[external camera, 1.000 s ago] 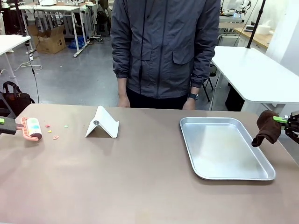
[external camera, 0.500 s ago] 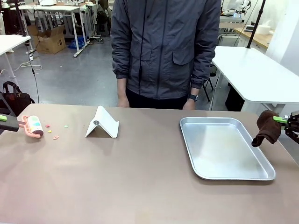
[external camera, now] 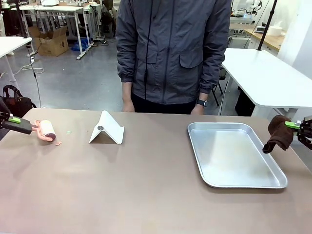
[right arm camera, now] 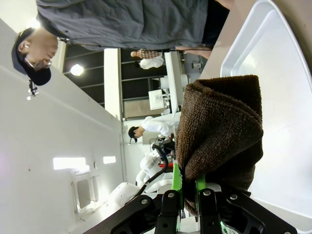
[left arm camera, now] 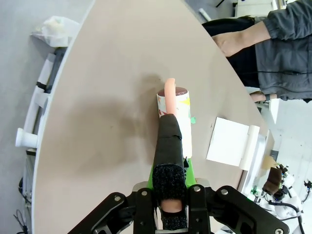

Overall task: Clean the surface of the table.
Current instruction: Clean the area not pointed to by the person.

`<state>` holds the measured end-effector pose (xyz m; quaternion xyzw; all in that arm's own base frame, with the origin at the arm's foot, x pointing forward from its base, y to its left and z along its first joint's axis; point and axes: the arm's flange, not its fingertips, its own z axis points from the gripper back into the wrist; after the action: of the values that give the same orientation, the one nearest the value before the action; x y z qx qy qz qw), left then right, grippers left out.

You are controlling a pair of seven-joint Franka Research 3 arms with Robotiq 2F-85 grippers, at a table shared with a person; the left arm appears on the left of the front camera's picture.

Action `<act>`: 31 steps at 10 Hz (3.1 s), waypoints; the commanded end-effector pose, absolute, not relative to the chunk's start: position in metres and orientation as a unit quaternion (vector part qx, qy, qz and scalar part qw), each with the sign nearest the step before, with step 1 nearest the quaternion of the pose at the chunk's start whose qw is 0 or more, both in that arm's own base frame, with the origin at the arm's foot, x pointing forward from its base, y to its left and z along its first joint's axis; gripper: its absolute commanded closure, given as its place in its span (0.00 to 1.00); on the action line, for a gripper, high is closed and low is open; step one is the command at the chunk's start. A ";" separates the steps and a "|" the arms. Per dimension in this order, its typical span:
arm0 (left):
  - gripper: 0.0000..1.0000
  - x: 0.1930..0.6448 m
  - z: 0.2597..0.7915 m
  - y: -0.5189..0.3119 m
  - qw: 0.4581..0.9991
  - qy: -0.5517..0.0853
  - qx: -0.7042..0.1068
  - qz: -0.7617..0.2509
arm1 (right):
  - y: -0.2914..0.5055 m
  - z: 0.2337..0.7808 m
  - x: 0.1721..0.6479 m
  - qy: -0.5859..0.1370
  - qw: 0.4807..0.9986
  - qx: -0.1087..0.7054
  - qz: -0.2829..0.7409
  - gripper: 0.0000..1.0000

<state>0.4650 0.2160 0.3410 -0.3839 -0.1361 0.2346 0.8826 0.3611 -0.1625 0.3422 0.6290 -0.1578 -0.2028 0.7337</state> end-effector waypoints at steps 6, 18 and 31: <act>0.78 0.524 0.356 0.163 0.915 -0.098 -0.330 0.209 | -0.163 0.350 0.361 -0.153 0.737 0.628 -0.199 0.88; 0.78 0.441 0.428 0.230 0.788 -0.153 -0.595 0.031 | -0.163 0.350 0.361 -0.153 0.737 0.628 -0.199 0.88; 0.78 0.333 0.316 0.308 0.718 -0.141 -0.682 0.002 | -0.163 0.350 0.361 -0.153 0.737 0.628 -0.199 0.88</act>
<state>0.3339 0.3077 0.3194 -0.6803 -0.1430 -0.0009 0.7188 0.3612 -0.1623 0.3430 0.6290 -0.1583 -0.2021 0.7338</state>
